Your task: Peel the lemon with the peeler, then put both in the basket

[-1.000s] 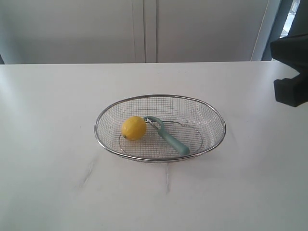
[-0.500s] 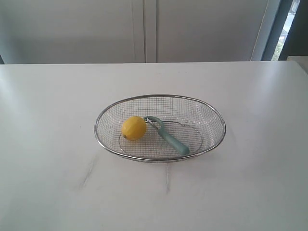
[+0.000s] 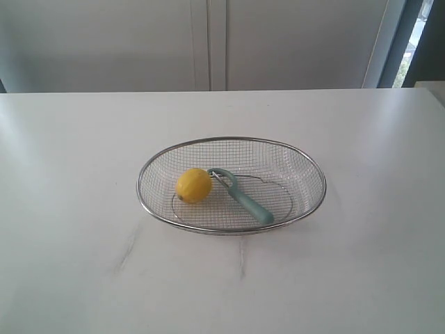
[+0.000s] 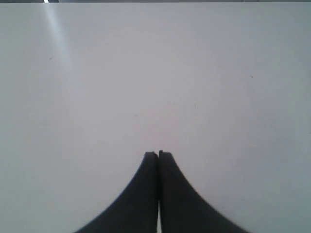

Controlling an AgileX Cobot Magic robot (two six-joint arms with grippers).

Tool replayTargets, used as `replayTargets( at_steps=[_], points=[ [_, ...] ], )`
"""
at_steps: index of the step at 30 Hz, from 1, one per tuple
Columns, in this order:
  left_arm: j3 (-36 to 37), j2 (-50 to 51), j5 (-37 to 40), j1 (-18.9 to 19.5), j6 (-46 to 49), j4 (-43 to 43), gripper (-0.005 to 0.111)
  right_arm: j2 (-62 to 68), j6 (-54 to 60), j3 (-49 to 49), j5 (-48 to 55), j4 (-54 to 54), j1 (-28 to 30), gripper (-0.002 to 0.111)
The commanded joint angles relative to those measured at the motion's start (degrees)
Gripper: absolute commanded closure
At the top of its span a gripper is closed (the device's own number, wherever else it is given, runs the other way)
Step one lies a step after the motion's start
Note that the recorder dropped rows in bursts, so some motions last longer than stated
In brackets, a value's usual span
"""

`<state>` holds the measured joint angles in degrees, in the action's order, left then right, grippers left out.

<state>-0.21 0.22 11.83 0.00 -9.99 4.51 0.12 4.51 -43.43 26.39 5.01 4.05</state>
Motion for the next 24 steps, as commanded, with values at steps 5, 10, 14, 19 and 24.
replayTargets(
  at_steps=[5,10,14,19,24],
  points=[
    [0.2,-0.2,-0.2,0.0,-0.3,-0.3,0.107,-0.1,-0.2,14.8,0.0,-0.4,0.5,0.103],
    [0.2,-0.2,-0.2,-0.1,-0.3,-0.3,0.107,-0.1,-0.2,23.9,0.1,-0.4,0.5,0.103],
    [0.2,-0.2,-0.2,-0.1,-0.3,-0.3,0.107,-0.1,-0.2,29.6,0.1,-0.4,0.5,0.103],
    [0.2,-0.2,-0.2,-0.1,-0.3,-0.3,0.107,-0.1,-0.2,36.6,-0.8,-0.4,0.5,0.103],
    [0.2,-0.2,-0.2,-0.1,-0.3,-0.3,0.107,-0.1,-0.2,42.7,-4.0,-0.5,0.5,0.103]
  ],
)
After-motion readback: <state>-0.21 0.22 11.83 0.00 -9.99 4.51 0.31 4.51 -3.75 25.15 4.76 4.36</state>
